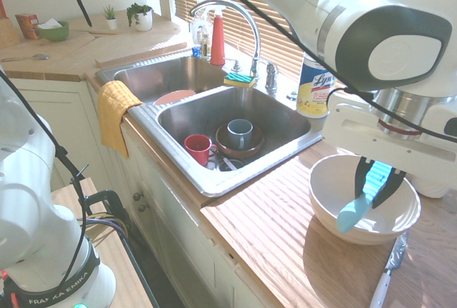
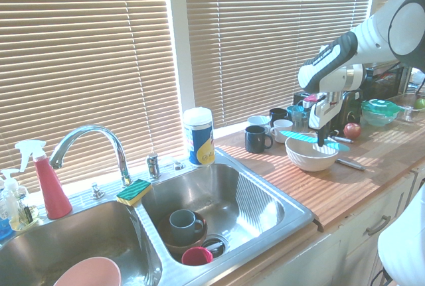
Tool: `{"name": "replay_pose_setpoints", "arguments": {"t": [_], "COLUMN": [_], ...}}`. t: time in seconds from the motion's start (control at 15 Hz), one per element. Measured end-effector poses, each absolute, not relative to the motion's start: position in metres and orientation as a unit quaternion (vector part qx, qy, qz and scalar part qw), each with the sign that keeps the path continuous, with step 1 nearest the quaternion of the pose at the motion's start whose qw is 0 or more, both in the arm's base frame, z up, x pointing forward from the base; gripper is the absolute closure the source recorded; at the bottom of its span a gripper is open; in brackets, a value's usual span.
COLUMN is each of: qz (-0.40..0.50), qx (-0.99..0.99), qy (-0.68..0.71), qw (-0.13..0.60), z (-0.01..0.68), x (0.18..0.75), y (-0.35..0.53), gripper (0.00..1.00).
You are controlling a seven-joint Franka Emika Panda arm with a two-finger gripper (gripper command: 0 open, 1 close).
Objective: Put the knife into the sink
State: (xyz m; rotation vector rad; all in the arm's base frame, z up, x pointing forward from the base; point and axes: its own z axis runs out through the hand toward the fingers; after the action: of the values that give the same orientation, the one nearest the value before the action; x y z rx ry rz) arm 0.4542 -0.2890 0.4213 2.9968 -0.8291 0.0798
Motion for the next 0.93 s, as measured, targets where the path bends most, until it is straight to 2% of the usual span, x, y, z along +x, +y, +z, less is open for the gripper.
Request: {"name": "replay_pose_setpoints", "arguments": {"t": [0.27,0.47,0.73,0.93], "qz": [0.066,0.093,0.088,0.093], "qx": [0.962,0.965,0.966,0.952], "qy": [-0.265,-0.247,-0.244,-0.293], "qw": [0.009,0.007,0.003,-0.009], "z": [0.483,0.522,0.494,0.446], "x": [0.45,0.458,0.47,0.476], "y": [-0.26,-0.173,-0.018,0.046], "gripper": [1.0,1.0,1.0,1.0]}}
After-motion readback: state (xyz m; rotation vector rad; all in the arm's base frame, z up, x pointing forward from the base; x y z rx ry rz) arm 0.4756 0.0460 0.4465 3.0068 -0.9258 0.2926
